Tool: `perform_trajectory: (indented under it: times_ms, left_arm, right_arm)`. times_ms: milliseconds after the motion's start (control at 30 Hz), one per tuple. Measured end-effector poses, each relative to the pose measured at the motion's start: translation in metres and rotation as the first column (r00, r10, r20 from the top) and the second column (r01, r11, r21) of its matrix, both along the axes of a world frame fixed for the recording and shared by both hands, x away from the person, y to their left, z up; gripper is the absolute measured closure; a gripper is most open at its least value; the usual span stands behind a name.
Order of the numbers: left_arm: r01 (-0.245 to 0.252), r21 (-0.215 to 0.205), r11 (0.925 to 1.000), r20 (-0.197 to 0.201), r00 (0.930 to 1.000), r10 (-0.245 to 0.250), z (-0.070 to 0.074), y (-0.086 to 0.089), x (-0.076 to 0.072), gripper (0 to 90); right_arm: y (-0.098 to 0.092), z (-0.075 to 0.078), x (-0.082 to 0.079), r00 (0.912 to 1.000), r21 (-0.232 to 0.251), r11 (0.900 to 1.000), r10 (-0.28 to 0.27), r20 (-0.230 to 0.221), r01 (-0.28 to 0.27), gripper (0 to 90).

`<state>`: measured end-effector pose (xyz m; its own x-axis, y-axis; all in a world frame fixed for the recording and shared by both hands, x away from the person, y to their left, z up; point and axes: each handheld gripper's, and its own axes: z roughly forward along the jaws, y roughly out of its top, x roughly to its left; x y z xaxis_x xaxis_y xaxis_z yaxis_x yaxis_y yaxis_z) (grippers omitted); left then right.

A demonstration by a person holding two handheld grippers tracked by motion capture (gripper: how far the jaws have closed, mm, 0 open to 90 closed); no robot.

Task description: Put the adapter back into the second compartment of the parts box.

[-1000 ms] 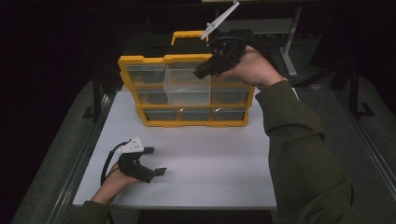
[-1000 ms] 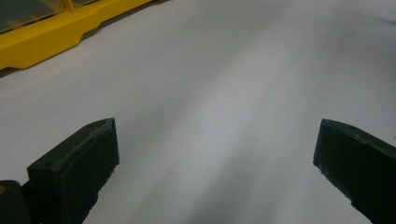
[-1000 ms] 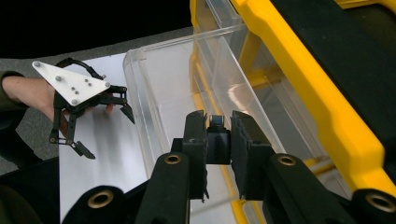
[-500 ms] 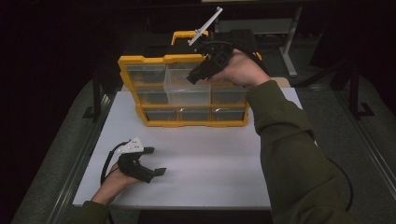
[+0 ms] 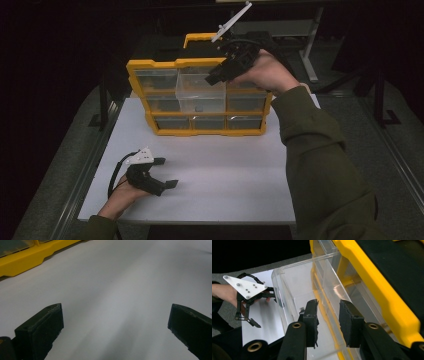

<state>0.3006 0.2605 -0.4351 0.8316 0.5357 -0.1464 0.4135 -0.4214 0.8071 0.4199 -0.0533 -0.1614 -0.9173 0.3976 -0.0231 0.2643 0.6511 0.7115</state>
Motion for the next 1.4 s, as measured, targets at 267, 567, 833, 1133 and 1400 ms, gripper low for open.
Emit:
perform_trajectory:
  times_ms: [267, 567, 833, 1133, 1400]
  left_arm:
    - [-0.005, 0.003, 1.0000, -0.005, 1.0000, 0.005, 0.000, 0.000, 0.000, 0.0]
    - [-0.009, 0.006, 0.9999, -0.006, 0.9999, 0.009, 0.000, -0.002, 0.000, 0.0]
    - [-0.013, 0.008, 0.9999, -0.007, 0.9999, 0.013, 0.000, 0.000, -0.001, 0.0]
    - [-0.015, 0.005, 0.9999, -0.006, 0.9999, 0.015, -0.001, 0.000, -0.002, 0.0]
    - [-0.011, 0.009, 0.9999, -0.007, 0.9999, 0.011, -0.001, -0.001, -0.002, 0.0]
  right_arm:
    - [-0.024, 0.008, -0.005, 0.9997, 0.035, 0.999, -0.025, 0.006, 0.024, 66.5]
    - [-0.051, 0.007, -0.013, 0.9985, 0.055, 0.997, -0.054, 0.007, 0.053, 65.6]
    - [-0.066, 0.000, -0.022, 0.9978, 0.056, 0.996, -0.065, 0.013, 0.064, 61.4]
    - [-0.079, -0.019, -0.031, 0.9954, 0.050, 0.994, -0.096, 0.005, 0.095, 50.4]
    - [-0.084, -0.046, -0.040, 0.9909, 0.047, 0.990, -0.134, 0.010, 0.134, 33.4]
